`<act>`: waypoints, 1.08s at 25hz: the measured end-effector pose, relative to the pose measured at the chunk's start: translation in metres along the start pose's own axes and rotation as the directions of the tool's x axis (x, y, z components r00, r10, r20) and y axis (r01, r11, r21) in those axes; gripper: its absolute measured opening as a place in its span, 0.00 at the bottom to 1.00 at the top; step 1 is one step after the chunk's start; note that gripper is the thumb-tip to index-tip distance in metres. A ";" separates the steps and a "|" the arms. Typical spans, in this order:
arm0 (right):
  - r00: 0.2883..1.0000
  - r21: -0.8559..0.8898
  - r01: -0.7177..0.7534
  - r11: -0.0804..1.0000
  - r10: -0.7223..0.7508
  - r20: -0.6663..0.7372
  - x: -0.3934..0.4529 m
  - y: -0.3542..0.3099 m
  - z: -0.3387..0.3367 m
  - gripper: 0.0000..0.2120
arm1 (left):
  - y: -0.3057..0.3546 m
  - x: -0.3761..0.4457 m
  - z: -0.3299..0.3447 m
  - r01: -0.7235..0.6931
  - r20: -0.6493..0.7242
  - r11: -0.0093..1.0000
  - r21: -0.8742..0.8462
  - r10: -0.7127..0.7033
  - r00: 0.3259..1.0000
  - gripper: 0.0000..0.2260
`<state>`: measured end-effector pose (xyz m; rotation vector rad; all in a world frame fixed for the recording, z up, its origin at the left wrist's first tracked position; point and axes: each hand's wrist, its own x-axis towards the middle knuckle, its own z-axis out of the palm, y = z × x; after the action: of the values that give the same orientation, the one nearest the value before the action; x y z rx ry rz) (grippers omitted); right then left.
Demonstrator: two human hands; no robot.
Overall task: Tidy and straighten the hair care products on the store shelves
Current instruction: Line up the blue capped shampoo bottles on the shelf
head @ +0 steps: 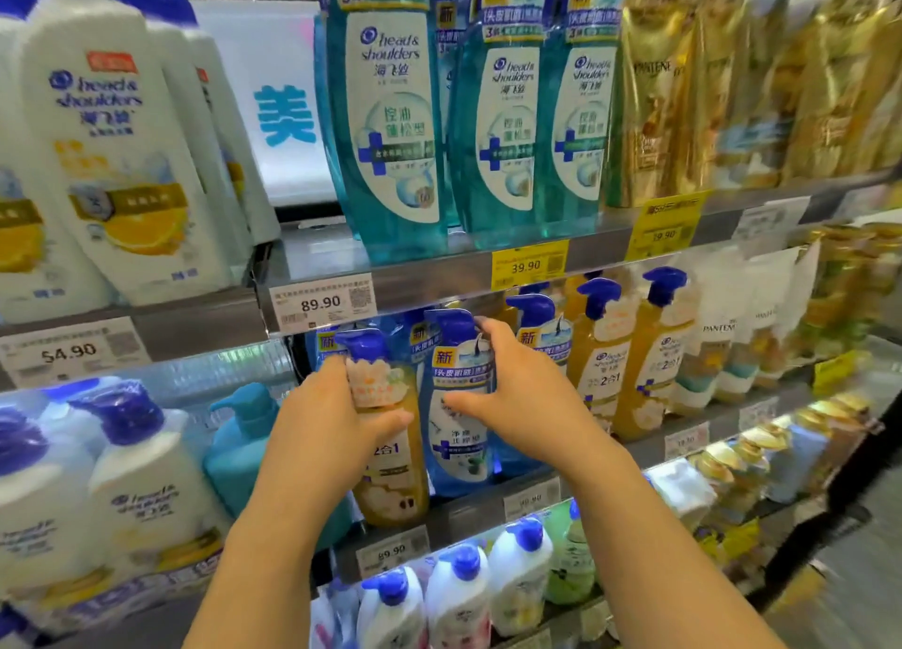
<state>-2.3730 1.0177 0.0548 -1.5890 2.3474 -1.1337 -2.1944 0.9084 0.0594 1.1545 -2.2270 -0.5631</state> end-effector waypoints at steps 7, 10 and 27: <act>0.808 0.080 0.048 0.996 0.008 -0.589 -0.006 0.041 -0.048 0.11 | 0.007 -0.005 0.001 0.067 -0.094 0.972 0.223 -0.047 0.994 0.25; 0.949 0.019 -0.080 0.997 0.082 -0.305 0.004 0.056 -0.049 0.27 | 0.011 -0.008 0.005 0.115 -0.119 0.969 0.218 -0.090 0.989 0.28; 0.972 -0.002 0.176 0.984 -0.174 0.161 -0.001 0.076 -0.078 0.31 | 0.065 -0.044 -0.007 0.136 -0.276 0.982 -0.131 -0.168 0.946 0.39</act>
<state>-2.4663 1.0738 0.0638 -1.8493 2.1573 -0.9763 -2.2079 0.9795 0.0911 1.2712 -1.8507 -0.5356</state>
